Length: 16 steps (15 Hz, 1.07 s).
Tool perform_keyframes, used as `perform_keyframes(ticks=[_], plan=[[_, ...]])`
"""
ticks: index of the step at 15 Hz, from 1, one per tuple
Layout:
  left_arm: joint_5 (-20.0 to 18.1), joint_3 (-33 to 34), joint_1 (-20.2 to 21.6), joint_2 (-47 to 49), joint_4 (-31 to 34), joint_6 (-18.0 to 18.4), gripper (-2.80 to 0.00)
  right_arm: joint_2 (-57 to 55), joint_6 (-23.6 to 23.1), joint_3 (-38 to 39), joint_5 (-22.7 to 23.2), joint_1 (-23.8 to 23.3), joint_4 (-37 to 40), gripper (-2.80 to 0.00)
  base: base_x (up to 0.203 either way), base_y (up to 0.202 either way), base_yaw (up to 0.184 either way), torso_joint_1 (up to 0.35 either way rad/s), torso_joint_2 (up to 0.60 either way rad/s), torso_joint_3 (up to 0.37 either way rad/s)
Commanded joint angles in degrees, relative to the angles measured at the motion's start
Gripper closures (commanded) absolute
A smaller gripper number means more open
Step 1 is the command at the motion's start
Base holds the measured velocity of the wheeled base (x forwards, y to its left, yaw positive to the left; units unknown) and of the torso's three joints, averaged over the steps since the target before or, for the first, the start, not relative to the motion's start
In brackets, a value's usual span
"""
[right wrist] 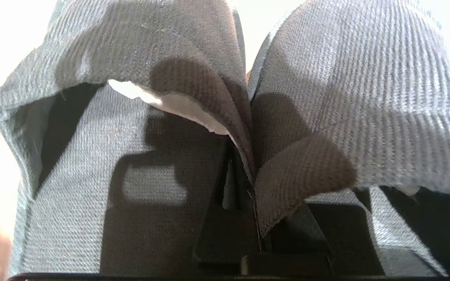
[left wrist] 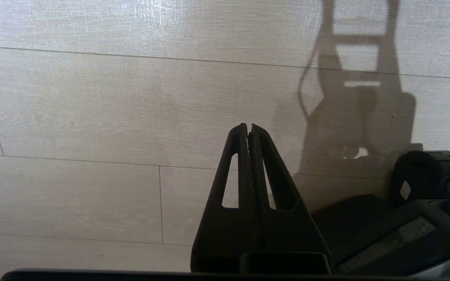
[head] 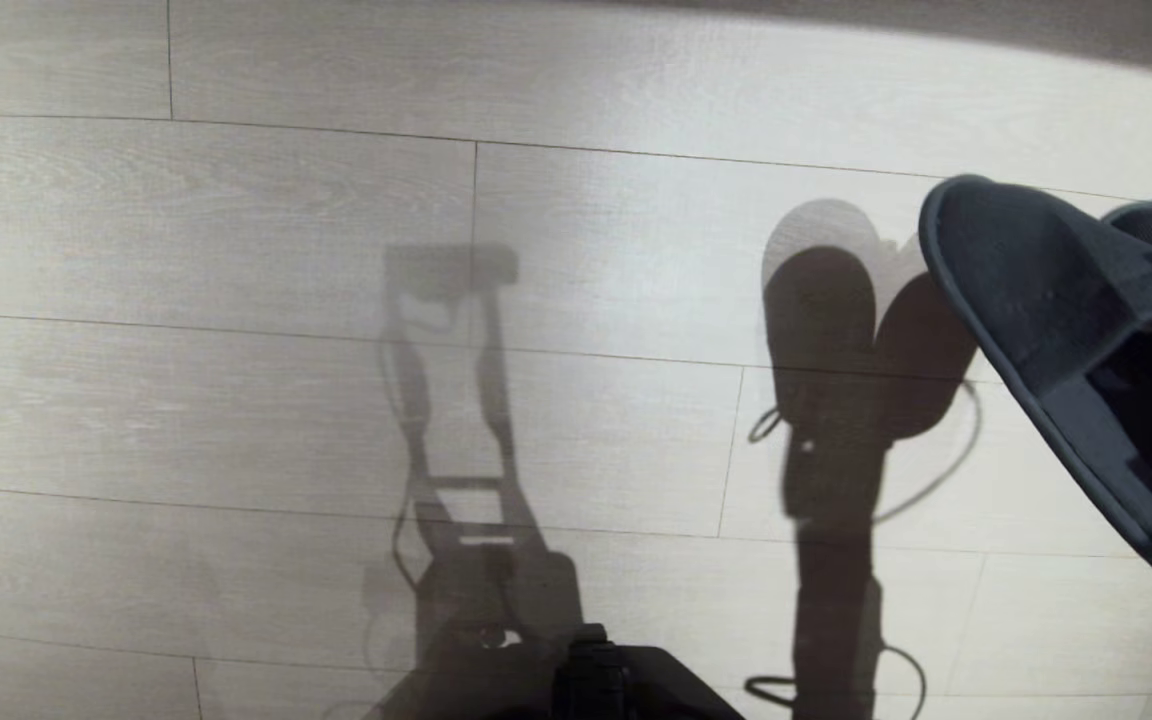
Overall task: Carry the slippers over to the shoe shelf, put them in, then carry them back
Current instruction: Place the slippers on the floor
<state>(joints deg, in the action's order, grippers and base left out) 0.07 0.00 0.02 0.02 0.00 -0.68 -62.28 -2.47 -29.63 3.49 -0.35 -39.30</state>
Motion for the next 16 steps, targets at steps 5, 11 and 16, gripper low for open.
perform_keyframes(ticks=[5,11,16], plan=[[0.0,0.0,0.0,-0.1,0.0,0.0,0.00,-34.1,0.1,-12.6,-0.9,0.0,-34.4,0.00,0.000,0.000,0.000,0.000,0.00,0.000],[0.0,0.0,0.0,-0.1,0.0,0.0,0.00,-45.0,-1.0,-8.9,-2.6,-0.5,-47.8,0.00,0.000,0.000,0.000,0.000,0.00,0.000],[0.0,0.1,0.0,-0.1,0.0,0.0,0.00,-48.7,-1.0,-10.4,-2.6,-0.6,-48.1,0.00,0.000,0.000,0.000,0.000,0.00,0.000]])
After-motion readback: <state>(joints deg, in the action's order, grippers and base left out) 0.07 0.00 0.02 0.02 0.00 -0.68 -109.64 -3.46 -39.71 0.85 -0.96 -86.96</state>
